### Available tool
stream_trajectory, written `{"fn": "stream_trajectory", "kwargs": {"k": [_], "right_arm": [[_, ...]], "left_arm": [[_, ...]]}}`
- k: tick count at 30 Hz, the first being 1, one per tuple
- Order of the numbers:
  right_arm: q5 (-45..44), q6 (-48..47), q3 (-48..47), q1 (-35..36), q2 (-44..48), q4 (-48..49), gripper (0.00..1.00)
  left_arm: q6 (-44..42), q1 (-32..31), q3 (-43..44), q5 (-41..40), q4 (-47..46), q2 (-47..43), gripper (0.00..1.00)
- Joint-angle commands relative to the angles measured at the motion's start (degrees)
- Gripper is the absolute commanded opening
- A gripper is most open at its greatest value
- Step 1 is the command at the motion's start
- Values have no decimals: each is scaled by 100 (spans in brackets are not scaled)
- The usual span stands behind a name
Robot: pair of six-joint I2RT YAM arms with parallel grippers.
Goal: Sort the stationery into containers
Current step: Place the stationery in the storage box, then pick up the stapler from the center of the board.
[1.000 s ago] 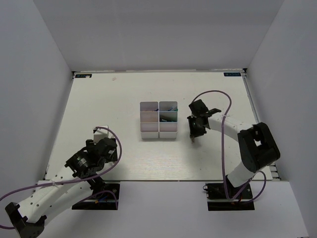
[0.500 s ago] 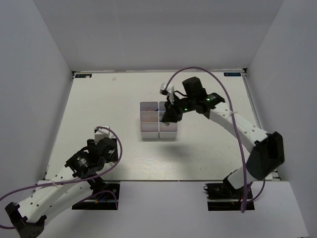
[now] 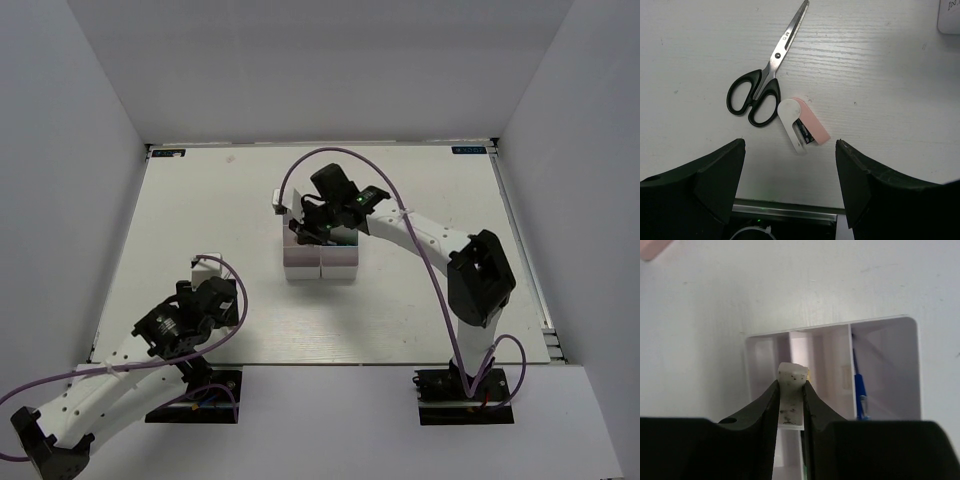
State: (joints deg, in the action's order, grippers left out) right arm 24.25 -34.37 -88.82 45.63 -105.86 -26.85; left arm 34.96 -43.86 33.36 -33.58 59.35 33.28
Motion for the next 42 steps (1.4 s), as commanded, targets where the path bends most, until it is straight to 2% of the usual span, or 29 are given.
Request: {"fn": "stream_trajectory", "kwargs": {"k": [1, 4, 6, 7, 10, 11, 12, 15, 17, 20, 21, 22, 23, 25, 26, 28, 29, 30, 33, 39, 42], "right_arm": [[-710, -245, -189, 60, -92, 576, 0], [-903, -333, -162, 104, -189, 664, 1], [-922, -351, -180, 122, -276, 646, 8], [-957, -360, -197, 131, -286, 629, 18], [-948, -404, -180, 157, -303, 541, 35], [-940, -404, -136, 174, -277, 532, 45], [-896, -395, -119, 166, -216, 523, 48], [-799, -273, -110, 184, -119, 453, 52], [-747, -88, -92, 166, 39, 461, 52], [-588, 281, -4, 157, 329, 514, 44], [-588, 621, 22, 157, 538, 566, 38], [-649, 738, 57, 157, 593, 567, 26], [-858, 904, 101, 131, 645, 628, 1], [-1279, 1510, 215, 131, 987, 637, 0], [-1430, 1677, 303, 122, 1171, 620, 0], [-1677, 1749, 645, 43, 1635, 672, 57], [-1721, 1732, 794, 25, 1778, 742, 79], [-1757, 1706, 1265, -27, 1919, 786, 90], [-1783, 1600, 2041, -185, 2587, 1024, 90], [-1669, 1626, 3228, -563, 3624, 1208, 90], [-1520, 1740, 3449, -704, 3880, 1209, 90]], "left_arm": [[11, 44, 21, 18, -20, 56, 83], [2, 44, 38, 10, -20, 56, 83], [19, 52, 21, 18, -20, 74, 83], [37, 35, 21, 53, -20, 74, 83], [98, 35, 12, 71, -11, 126, 83], [134, 35, 3, 80, 23, 152, 83], [203, 35, 12, 54, 15, 196, 82], [406, 44, 47, 71, 94, 328, 74], [511, 35, 82, 80, 129, 390, 63], [748, 35, 188, 89, 191, 636, 46], [941, 35, 188, 54, 365, 688, 39], [1064, 52, 240, 45, 445, 741, 39], [1553, 44, 293, 36, 559, 933, 34], [1881, 53, 293, 62, 726, 1075, 31], [2318, 44, 241, 62, 736, 1284, 34], [2524, 70, 188, 176, 675, 1409, 46], [2725, 88, 162, 220, 570, 1557, 61], [2718, 114, 40, 282, 255, 1585, 61], [2771, 360, -84, 571, -71, 1743, 64], [2402, 1247, -462, 1625, -977, 1962, 64], [2331, 1494, -550, 1767, -1197, 2156, 64]]}}
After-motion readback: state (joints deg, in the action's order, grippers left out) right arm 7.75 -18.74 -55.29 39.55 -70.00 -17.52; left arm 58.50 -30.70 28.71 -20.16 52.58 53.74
